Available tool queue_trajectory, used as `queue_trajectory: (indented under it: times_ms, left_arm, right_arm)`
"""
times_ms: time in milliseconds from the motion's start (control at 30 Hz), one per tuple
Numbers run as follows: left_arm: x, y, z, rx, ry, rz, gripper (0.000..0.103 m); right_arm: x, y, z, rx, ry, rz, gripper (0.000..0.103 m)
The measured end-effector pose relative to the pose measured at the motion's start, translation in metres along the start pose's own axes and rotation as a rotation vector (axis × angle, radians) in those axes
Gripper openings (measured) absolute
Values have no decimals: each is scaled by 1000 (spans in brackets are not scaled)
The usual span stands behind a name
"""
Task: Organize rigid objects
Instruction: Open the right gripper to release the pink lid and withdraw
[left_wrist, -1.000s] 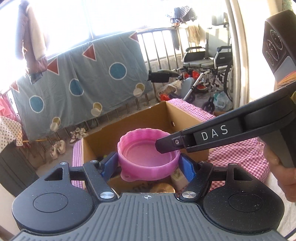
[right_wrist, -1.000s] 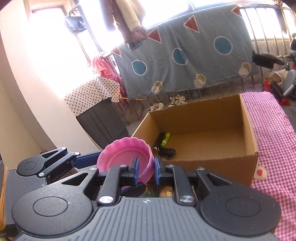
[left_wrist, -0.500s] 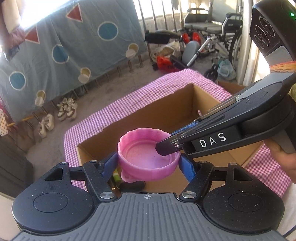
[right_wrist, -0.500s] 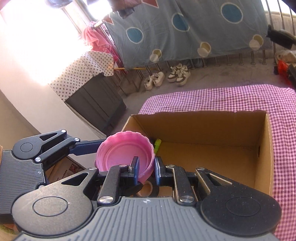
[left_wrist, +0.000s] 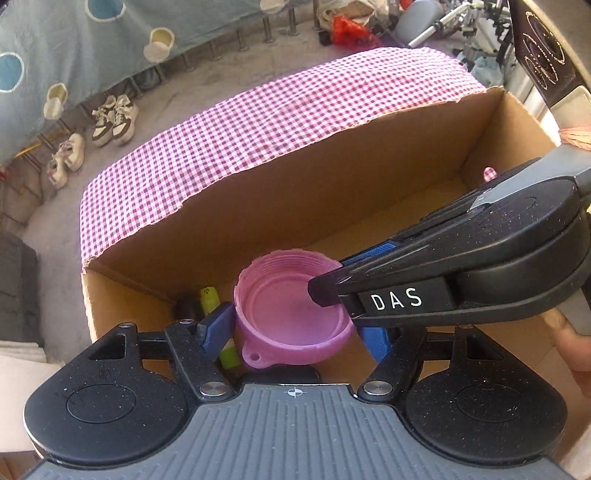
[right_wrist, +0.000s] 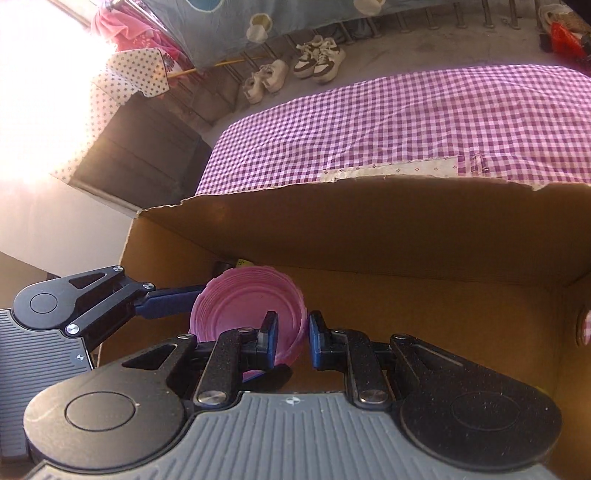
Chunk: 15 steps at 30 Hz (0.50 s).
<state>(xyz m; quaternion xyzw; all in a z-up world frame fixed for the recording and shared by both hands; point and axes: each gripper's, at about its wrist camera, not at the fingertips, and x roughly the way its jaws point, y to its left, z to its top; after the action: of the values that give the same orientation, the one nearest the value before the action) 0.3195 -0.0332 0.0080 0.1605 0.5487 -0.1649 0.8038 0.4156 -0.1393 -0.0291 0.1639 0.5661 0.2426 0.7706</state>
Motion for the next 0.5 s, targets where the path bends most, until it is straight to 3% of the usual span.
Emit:
queue_trajectory:
  times_ms: [267, 500]
  left_arm:
    - [16, 5, 2, -10, 38, 24, 73]
    - [2, 8, 4, -35, -1, 8, 76]
  right_arm:
    - [19, -12, 10, 53, 11, 24, 21]
    - [4, -18, 12, 106, -22, 71, 22]
